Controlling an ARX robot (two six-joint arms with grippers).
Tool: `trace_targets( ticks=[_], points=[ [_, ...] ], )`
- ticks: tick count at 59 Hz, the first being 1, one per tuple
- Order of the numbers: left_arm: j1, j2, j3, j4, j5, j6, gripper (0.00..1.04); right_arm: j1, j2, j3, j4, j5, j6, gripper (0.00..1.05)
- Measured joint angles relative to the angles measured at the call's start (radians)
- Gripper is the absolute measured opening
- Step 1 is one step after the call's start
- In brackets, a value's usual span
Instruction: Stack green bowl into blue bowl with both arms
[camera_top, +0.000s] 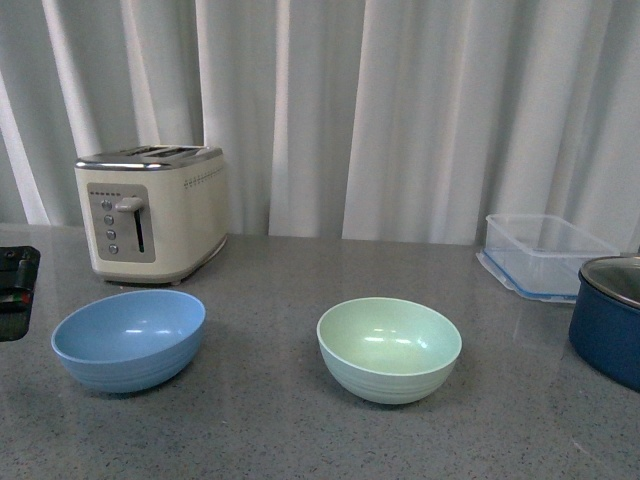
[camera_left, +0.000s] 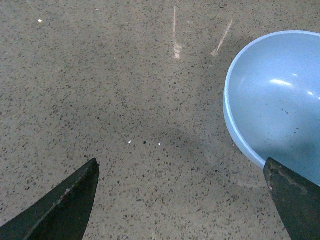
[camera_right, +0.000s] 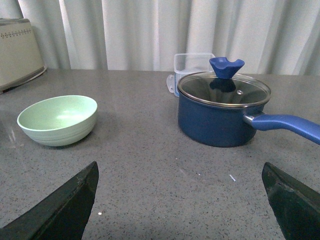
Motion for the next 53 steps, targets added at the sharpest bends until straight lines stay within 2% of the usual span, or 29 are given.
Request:
trace_targets(
  ticks=[30,53],
  points=[
    [-0.032,0.245,0.173,0.052,-0.025,-0.006,0.98,0.000,0.000,0.000,0.000,0.000,0.000,0.95],
    [-0.066,0.315,0.201,0.056,-0.037,-0.034,0.98,0.000,0.000,0.000,0.000,0.000,0.000,0.95]
  ],
)
